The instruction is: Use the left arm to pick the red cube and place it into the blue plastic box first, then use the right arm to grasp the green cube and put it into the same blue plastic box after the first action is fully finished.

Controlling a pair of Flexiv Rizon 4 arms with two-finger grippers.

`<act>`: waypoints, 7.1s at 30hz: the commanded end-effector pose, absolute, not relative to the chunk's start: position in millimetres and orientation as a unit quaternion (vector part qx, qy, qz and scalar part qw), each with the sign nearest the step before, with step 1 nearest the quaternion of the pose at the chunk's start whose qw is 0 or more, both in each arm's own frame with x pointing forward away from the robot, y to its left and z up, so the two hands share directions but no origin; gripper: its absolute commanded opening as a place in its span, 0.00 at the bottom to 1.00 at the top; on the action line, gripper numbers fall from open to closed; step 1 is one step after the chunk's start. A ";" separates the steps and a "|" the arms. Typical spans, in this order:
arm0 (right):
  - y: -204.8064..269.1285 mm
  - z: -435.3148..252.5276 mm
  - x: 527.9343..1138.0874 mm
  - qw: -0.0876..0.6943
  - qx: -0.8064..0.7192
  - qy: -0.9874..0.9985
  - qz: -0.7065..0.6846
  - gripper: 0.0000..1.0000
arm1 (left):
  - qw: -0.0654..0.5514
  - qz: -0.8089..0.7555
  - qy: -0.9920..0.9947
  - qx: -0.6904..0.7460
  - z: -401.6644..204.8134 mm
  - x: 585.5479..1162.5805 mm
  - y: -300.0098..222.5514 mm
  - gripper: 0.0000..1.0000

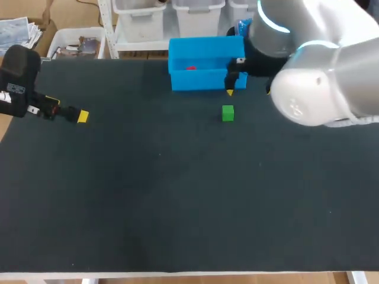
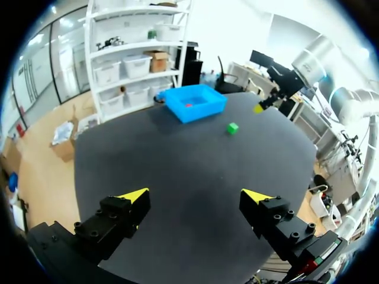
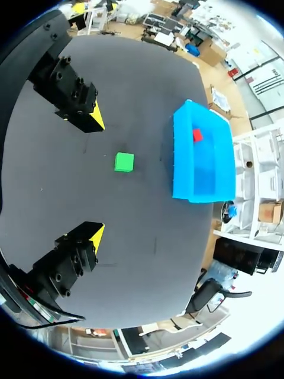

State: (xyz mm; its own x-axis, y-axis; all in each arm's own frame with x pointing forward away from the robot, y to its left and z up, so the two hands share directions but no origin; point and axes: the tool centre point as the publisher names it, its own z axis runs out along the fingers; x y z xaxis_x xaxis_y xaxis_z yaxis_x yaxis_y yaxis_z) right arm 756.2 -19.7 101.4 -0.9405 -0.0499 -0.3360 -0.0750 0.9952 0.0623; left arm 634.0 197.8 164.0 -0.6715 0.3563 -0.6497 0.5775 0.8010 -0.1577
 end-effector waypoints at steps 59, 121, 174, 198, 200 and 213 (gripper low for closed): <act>14.2 -12.5 807.8 0.107 -0.048 0.993 0.035 1.00 | 0.312 -0.181 0.895 0.262 163.0 634.2 199.2 1.00; 22.0 148.7 794.1 0.351 -0.065 0.926 0.119 0.00 | 0.312 -0.181 0.895 0.262 163.0 634.2 199.2 1.00; 27.8 103.0 953.7 0.353 -0.065 0.915 0.186 0.00 | 0.312 -0.181 0.895 0.262 163.0 634.2 199.2 1.00; 38.5 75.4 972.6 0.336 -0.063 0.920 0.190 0.00 | 0.312 -0.181 0.895 0.262 163.0 634.2 199.2 1.00; 37.9 72.0 974.0 0.333 -0.061 0.922 0.190 0.00 | 0.312 -0.181 0.895 0.262 163.0 634.2 199.2 1.00; 37.2 50.7 981.5 0.309 -0.055 0.931 0.187 0.00 | 0.312 -0.181 0.895 0.262 163.0 634.2 199.2 1.00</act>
State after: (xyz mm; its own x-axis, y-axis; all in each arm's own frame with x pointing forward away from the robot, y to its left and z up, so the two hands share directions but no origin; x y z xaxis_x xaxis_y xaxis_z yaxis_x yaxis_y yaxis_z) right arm 973.8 36.1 52.6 -0.7982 0.0174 -0.6021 -0.2147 0.9257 0.3114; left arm 634.0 197.7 164.0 -0.6719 0.3560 -0.6495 0.5770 0.8014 -0.1577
